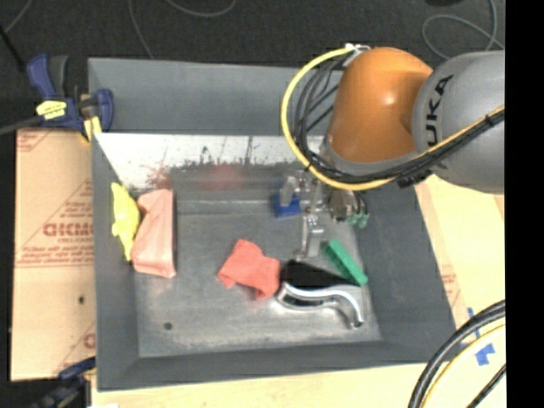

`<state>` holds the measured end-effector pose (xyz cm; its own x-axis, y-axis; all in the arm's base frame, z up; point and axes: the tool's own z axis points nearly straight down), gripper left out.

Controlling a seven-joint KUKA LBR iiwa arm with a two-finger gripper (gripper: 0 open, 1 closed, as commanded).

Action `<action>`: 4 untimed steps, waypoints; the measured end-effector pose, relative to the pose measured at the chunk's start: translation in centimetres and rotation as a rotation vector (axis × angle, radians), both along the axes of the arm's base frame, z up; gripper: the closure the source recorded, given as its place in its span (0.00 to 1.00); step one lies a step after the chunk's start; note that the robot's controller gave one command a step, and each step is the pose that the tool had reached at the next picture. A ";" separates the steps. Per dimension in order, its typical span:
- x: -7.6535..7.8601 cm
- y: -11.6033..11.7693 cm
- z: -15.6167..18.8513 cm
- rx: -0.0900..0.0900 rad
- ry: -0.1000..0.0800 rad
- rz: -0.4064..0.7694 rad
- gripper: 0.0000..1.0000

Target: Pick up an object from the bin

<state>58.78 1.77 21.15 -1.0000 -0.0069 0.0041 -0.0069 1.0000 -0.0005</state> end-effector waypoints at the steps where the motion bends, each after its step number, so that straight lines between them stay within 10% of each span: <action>1: 0.1 0.0 0.5 0.000 -0.008 0.000 0.00; 4: -2.3 1.5 -11.5 0.000 -0.015 0.055 0.00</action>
Offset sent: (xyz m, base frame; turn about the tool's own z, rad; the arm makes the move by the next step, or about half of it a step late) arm -0.0391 0.0362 -0.1061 -0.2118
